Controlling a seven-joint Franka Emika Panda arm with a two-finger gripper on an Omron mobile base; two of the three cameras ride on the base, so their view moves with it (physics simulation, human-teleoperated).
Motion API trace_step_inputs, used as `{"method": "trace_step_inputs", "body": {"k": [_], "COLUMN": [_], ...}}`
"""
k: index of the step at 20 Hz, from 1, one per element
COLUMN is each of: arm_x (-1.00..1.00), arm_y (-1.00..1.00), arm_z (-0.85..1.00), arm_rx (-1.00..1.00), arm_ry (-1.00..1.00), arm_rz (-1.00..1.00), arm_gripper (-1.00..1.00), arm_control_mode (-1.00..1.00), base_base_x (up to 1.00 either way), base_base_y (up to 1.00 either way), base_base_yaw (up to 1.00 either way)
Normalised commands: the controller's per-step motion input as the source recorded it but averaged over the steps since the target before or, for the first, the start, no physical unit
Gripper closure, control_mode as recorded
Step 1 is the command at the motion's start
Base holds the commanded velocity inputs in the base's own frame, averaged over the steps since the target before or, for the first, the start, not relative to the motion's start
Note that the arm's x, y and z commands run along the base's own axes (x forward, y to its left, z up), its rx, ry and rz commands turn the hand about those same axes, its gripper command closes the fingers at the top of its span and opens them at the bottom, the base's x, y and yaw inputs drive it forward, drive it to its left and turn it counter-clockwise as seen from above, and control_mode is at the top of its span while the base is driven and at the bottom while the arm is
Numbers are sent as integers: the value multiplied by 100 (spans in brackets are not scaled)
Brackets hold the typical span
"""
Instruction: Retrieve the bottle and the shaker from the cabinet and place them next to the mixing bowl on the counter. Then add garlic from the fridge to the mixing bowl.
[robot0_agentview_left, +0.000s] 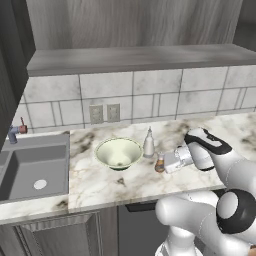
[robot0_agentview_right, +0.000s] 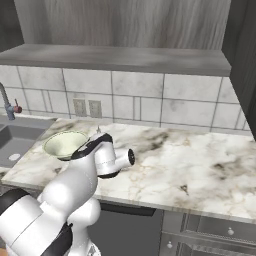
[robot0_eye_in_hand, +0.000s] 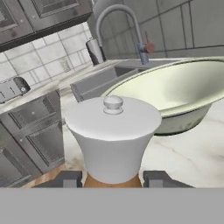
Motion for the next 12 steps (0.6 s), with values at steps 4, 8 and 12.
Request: {"method": "trace_step_inputs", "body": {"k": [4, 8, 12], "arm_x": [0, 0, 0], "arm_y": [0, 3, 0], "arm_z": [-1, -3, -2], "arm_rx": [-9, -11, -7], "arm_ry": [-8, -15, -16], "arm_rz": [0, 0, 0], "arm_gripper": [100, 100, 100], "arm_control_mode": [-100, -100, -100], "base_base_x": [0, 0, 0], "base_base_y": [0, 0, 0], "base_base_yaw": [0, 0, 0]}}
